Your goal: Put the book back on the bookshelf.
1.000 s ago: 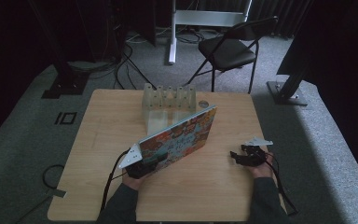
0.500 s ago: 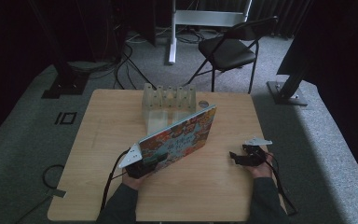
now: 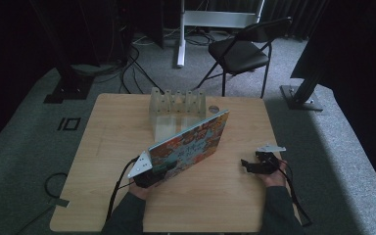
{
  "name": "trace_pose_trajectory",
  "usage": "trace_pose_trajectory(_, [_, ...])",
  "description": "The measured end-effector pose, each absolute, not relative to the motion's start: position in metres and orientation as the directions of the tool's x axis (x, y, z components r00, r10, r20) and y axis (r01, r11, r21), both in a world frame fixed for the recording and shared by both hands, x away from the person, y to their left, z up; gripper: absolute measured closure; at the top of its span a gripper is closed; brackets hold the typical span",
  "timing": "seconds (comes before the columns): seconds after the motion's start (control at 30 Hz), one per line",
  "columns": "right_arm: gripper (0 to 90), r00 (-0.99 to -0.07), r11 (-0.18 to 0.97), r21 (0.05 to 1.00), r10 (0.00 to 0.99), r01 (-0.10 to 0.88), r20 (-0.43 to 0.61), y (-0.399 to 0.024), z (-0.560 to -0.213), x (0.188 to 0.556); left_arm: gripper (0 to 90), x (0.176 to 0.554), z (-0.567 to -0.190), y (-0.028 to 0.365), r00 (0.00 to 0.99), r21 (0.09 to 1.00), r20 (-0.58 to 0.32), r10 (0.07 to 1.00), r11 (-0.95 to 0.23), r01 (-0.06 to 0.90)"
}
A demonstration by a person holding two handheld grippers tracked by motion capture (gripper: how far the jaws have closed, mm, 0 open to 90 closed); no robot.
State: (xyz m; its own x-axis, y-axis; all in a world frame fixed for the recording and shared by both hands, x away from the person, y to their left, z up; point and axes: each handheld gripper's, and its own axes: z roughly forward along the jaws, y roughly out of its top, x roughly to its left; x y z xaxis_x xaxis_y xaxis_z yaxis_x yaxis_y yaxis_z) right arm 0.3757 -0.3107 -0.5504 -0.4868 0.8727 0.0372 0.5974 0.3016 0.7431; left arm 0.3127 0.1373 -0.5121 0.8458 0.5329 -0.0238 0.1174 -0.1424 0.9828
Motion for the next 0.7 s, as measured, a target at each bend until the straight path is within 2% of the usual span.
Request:
trace_pose_trajectory(0.27, [20.3,-0.487,0.301,0.743,0.873,0.597,0.038,-0.311,-0.55,0.376,80.4,0.307,-0.504,0.141,0.835,0.979,0.013,0.55,-0.176,0.1])
trace_pose_trajectory(0.7, [20.3,-0.487,0.301,0.743,0.873,0.598,0.038,-0.311,-0.55,0.376,80.8,0.309,-0.501,0.159,0.827,0.979,-0.067,0.559,-0.124,0.163])
